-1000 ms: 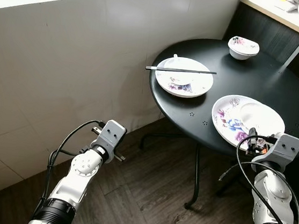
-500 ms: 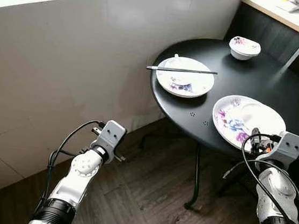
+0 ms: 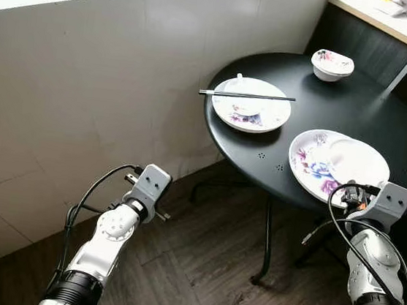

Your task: Kitchen organization

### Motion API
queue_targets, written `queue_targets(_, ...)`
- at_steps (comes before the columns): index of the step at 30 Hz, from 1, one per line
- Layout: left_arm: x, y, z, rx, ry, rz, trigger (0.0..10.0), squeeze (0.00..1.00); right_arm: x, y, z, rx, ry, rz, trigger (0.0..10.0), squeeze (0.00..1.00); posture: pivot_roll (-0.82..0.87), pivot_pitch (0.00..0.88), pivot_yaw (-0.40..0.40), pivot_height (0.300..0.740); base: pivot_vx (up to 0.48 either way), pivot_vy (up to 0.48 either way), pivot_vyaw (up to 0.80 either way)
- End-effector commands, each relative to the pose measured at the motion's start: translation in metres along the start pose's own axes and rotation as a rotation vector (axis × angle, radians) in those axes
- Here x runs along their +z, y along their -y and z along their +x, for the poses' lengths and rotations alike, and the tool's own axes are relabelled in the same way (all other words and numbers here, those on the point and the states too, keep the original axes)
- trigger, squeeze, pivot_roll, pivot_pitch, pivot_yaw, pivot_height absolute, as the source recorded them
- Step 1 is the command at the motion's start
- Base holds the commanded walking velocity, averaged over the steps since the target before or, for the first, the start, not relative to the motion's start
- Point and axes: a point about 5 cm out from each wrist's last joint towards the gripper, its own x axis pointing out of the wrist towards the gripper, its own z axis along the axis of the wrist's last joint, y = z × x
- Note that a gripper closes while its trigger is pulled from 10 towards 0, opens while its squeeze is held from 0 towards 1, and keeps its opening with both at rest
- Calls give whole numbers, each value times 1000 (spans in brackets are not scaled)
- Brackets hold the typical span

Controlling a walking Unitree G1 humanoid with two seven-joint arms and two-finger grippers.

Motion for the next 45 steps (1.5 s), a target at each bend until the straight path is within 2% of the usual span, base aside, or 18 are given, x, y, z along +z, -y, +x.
queue_targets(1,0,-1,1,1,1,6,10000,0,3,4,2,-16,8,0,4902,0,129,0,-29,740,0,0,0)
queue_targets(2,0,0,1,1,1,6,10000,0,4,3,2,-14,14,-5,10000,0,129,0,-29,740,0,0,0)
queue_targets(8,0,0,1,0,1,5,10000,0,6,1,3,-6,24,-42,10000,0,129,0,-30,740,0,0,0)
queue_targets(9,0,0,1,0,1,5,10000,0,7,1,3,-7,33,-49,10000,1000,129,0,-29,740,0,0,0)
queue_targets(23,0,0,1,-1,-1,2,10000,0,7,-1,5,-8,26,-76,10000,1000,130,0,-32,740,0,0,0)
queue_targets(24,0,0,1,-1,-1,2,10000,0,7,-1,6,-7,22,-75,10000,608,130,0,-32,740,0,0,0)
queue_targets(25,0,0,1,-2,-1,2,10000,0,7,-2,7,-6,19,-76,10000,149,130,0,-32,740,0,0,0)
queue_targets(26,0,0,1,-2,-1,2,10000,0,7,-2,7,-5,19,-76,10000,0,130,0,-32,740,0,0,0)
queue_targets(35,0,0,1,-1,-2,2,10000,0,16,0,14,-7,34,-89,10000,0,135,0,-33,740,0,0,0)
queue_targets(45,-1,0,2,-1,-3,4,10000,0,11,3,15,-15,1,-78,10000,0,138,0,-33,740,0,0,0)
